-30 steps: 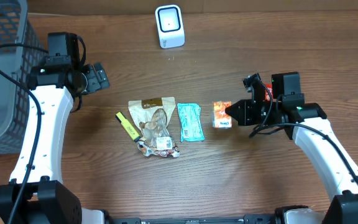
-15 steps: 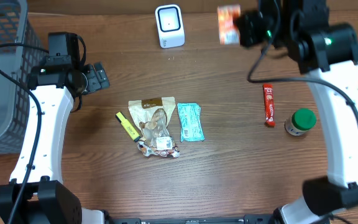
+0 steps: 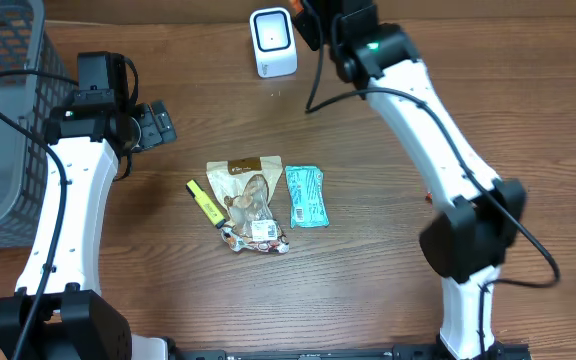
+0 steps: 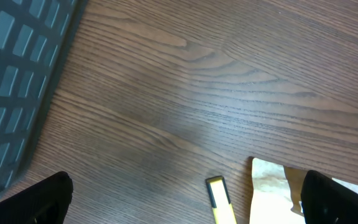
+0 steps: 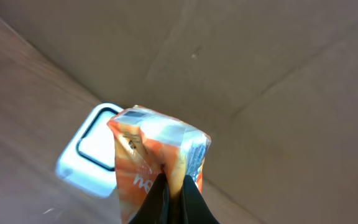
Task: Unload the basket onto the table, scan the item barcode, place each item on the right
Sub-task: 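Hold the orange packet in front of the white scanner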
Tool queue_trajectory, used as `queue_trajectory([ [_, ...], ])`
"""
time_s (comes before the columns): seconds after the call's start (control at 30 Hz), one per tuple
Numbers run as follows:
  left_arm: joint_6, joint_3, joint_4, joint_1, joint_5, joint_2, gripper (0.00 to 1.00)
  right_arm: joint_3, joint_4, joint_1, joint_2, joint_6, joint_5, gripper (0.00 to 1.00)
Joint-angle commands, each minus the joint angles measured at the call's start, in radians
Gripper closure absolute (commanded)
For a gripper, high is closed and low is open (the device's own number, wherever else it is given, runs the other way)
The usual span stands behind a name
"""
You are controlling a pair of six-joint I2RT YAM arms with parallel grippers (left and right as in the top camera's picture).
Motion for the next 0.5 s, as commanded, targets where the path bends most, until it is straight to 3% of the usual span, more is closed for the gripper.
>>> queue_trajectory([
  [0.0,-0.01,0.011,0.001,-0.005,-0.006,-0.013,0.0,0.013,0.099,-0.001,0.09,-0.093,0.049,0.97],
  [0.2,-0.01,0.011,0.001,-0.005,-0.006,-0.013,0.0,0.013,0.341,0.001,0.254,-0.138,0.05,0.97],
  [0.47,-0.01,0.011,0.001,-0.005,-0.006,-0.013,0.0,0.013,0.432,0.027,0.357,-0.299,0.116,0.97],
])
